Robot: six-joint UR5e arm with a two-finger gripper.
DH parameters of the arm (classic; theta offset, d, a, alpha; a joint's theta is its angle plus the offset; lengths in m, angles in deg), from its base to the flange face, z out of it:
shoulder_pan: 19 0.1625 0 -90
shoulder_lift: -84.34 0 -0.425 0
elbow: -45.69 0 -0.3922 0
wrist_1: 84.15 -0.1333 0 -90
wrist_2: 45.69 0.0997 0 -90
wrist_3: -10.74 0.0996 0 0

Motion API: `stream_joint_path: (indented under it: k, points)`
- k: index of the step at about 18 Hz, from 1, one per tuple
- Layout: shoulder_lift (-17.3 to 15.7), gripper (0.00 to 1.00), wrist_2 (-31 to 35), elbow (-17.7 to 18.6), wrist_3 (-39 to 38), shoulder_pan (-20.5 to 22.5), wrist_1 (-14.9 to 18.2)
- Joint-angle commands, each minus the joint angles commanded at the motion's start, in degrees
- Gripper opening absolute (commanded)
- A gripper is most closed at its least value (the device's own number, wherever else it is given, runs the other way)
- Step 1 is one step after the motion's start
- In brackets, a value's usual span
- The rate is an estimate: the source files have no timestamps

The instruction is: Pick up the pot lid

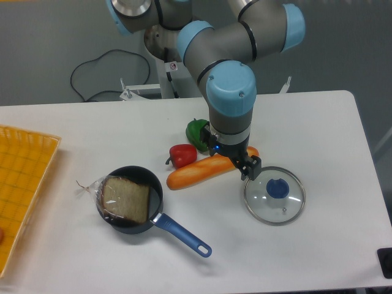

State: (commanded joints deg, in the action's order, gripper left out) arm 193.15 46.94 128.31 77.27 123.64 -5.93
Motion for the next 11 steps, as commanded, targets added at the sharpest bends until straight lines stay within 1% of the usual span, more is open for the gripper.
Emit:
stream_joint_path:
  k: [2,5,8,11]
  points:
    - [0.3,1.0,-0.2,0.1,0.0,0.6,-0.1]
    - [0.9,1.0,0.0,0.1,2.2,2.1,-0.4]
    - [1.7,1.0,-0.1,0.0,5.3,3.5,-0.8]
    - [2.5,1.0,-0.1,0.2,9.8,6.1,-1.1]
